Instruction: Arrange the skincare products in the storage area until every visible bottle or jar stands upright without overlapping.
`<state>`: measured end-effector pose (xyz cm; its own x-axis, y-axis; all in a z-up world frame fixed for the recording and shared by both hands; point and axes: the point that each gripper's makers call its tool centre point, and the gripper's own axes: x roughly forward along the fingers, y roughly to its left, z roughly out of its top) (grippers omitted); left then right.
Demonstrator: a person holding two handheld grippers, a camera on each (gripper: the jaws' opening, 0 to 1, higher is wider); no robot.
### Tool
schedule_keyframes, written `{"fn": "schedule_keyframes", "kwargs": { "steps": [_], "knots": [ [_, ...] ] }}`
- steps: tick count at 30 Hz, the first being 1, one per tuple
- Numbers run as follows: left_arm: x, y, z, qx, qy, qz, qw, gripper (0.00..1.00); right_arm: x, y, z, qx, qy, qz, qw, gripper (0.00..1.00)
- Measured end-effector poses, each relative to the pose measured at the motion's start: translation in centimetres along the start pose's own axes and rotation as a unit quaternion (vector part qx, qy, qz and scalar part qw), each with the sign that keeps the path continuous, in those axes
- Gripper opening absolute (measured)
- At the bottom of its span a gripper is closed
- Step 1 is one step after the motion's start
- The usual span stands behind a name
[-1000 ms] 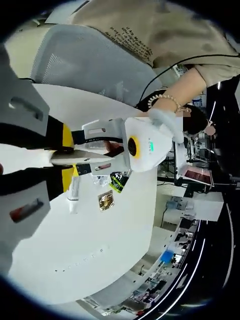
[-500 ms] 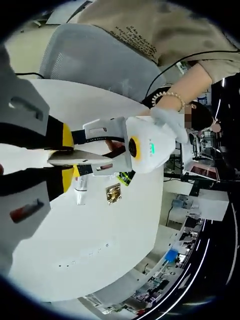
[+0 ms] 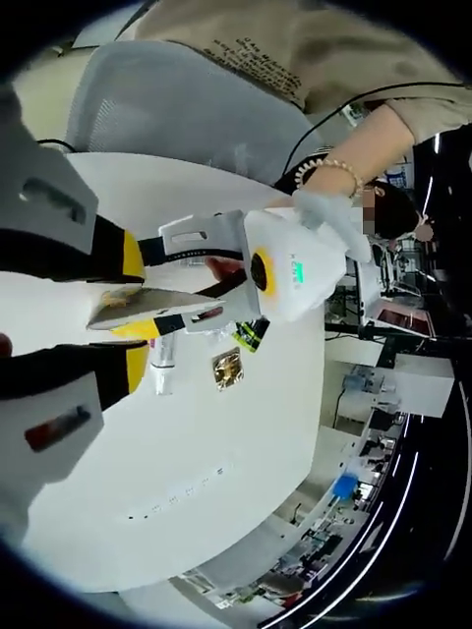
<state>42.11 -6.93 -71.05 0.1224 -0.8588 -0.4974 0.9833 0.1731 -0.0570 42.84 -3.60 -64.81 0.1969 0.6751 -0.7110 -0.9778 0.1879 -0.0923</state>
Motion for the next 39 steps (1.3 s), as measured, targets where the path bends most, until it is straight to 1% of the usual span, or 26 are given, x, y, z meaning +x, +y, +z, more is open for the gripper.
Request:
{"fn": "schedule_keyframes", "kwargs": {
  "steps": [3,5,8,14,18,22,25,29,32,36,39],
  "knots": [
    [-0.5,-0.1,-0.3,0.0,0.004,0.002,1.0,0.28,0.0,0.1,-0.1,0.007,0.002,-0.01,0.9999,0.32],
    [-0.8,-0.1,-0.5,-0.003,0.005,0.004,1.0,0.29,-0.1,0.2,-0.2,0.009,0.002,-0.017,0.9998,0.35],
    [-1.5,0.0,-0.8,-0.008,0.007,0.011,0.9999,0.32,-0.3,0.4,-0.2,0.02,-0.006,-0.033,0.9992,0.41],
    [-3.3,0.1,-1.4,-0.028,0.005,0.029,0.9992,0.39,-0.7,1.0,-0.5,0.045,-0.011,-0.051,0.9977,0.5],
    [-4.3,0.1,-1.9,-0.041,0.007,0.041,0.9983,0.46,-1.1,0.8,-0.8,0.07,-0.024,-0.082,0.9938,0.56],
    [-5.4,-0.2,-2.7,-0.051,0.01,0.05,0.9974,0.51,-1.0,1.2,-1.4,0.088,-0.03,-0.105,0.9901,0.61],
    [-6.1,-0.3,-3.1,-0.057,0.011,0.055,0.9968,0.55,-0.8,1.8,-2.0,0.104,-0.034,-0.114,0.9874,0.64],
    [-7.3,-0.5,-3.9,-0.074,0.011,0.07,0.9947,0.62,-0.6,2.0,-2.9,0.12,-0.029,-0.126,0.9843,0.68],
    [-8.3,-0.6,-4.6,-0.087,0.011,0.082,0.9928,0.67,-0.6,2.7,-3.5,0.14,-0.033,-0.13,0.981,0.7],
    [-9.4,-0.7,-5.1,-0.102,0.006,0.094,0.9904,0.72,-0.5,3.4,-4.1,0.153,-0.035,-0.131,0.9789,0.72],
    [-10.3,-0.8,-5.8,-0.112,0.007,0.106,0.988,0.8,-0.4,3.6,-4.5,0.166,-0.037,-0.135,0.976,0.72]
  ]
}}
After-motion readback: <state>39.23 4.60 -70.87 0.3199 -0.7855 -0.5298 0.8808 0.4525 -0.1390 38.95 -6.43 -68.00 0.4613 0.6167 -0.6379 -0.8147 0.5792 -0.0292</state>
